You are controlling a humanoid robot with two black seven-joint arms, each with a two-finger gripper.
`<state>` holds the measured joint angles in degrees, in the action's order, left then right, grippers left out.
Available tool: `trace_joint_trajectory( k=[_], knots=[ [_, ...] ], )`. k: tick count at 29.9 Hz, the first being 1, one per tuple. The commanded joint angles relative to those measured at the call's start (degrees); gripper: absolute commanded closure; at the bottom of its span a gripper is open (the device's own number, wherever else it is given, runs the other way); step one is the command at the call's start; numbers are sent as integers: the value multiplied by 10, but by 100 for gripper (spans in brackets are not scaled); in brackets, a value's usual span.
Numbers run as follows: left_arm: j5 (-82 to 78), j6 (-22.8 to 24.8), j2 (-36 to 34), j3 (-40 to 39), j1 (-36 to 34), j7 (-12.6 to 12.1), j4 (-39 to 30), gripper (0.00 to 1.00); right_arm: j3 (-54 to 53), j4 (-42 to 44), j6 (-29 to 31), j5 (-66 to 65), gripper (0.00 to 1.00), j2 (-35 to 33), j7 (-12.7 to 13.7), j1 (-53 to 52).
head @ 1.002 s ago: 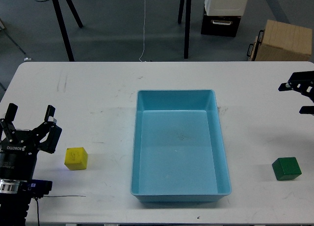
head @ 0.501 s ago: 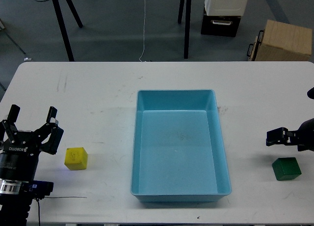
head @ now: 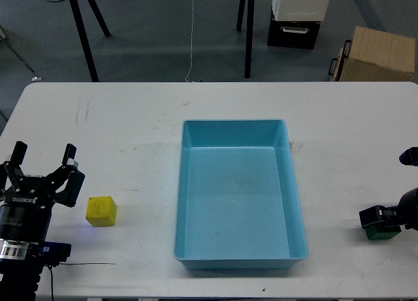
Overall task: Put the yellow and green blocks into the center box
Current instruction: 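Lower the right gripper onto the dark green cube and close it, then lift the green cube and carry it over the blue bin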
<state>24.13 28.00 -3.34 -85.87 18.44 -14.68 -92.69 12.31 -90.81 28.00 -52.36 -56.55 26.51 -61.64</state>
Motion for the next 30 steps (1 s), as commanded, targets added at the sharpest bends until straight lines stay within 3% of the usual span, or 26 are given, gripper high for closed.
trace_joint_trajectory(
  k=[1, 3, 5, 8, 11, 15, 23, 30],
  knots=[
    [0, 0, 0, 0, -1, 0, 2, 0, -1, -1, 0, 0, 4, 0, -1, 5],
    [0, 0, 0, 0, -1, 0, 2, 0, -2, -2, 0, 0, 15, 0, -1, 4],
    [0, 0, 0, 0, 0, 0, 2, 0, -2, -9, 0, -1, 44, 0, 2, 3],
    [0, 0, 0, 0, 0, 0, 2, 0, -3, -12, 0, -3, 75, 0, 15, 3],
    [0, 0, 0, 0, 0, 0, 2, 0, -3, -12, 0, -3, 91, -1, 15, 3],
    [0, 0, 0, 0, 0, 0, 2, 0, -7, -13, 0, 0, 99, -3, 15, 3],
    [0, 0, 0, 0, 0, 0, 2, 0, -53, -31, 0, -5, 99, -27, 15, -11],
    [0, 0, 1, 1, 0, 0, 7, 0, -105, -34, 0, 19, 99, -59, 15, -111]
  ],
)
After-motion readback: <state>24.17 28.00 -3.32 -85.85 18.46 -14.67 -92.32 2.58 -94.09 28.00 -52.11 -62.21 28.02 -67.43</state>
